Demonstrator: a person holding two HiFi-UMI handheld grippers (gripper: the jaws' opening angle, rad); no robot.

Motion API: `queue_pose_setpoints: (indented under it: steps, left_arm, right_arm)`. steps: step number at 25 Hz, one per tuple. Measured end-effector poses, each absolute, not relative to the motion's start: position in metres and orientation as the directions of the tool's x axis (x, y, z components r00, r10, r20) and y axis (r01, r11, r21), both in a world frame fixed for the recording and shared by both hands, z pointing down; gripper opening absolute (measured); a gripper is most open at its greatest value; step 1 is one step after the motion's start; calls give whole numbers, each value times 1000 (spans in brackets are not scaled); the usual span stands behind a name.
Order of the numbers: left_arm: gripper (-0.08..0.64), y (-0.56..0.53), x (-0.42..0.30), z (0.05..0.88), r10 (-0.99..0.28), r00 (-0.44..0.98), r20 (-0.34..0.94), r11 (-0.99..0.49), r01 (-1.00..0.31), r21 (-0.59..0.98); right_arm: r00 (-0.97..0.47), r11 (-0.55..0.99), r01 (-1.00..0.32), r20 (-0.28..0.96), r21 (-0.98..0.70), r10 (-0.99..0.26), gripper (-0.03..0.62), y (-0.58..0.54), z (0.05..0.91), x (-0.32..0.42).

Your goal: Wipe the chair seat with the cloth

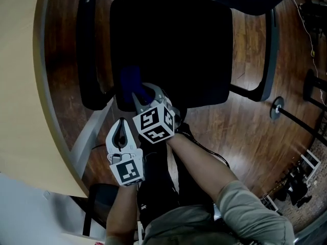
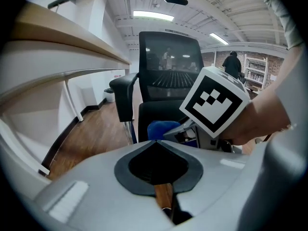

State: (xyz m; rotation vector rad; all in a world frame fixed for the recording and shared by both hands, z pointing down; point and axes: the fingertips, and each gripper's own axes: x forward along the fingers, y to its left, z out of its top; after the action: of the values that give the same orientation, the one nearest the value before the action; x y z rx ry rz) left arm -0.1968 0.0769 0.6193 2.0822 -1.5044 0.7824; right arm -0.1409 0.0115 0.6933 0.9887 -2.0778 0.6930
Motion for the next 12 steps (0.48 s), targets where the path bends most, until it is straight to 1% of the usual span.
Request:
queue_pose_setpoints:
  steps: [5, 12]
  left_arm:
    - [5, 74, -156, 613, -696, 291, 656, -348, -936, 45]
    - [5, 70, -71, 595, -656, 403, 638, -473, -878, 68]
  right_arm:
    - [-376, 479, -868, 803, -130, -463, 98, 12, 691, -81]
    - [-227, 308, -949, 828, -69, -513, 98, 18, 680, 41]
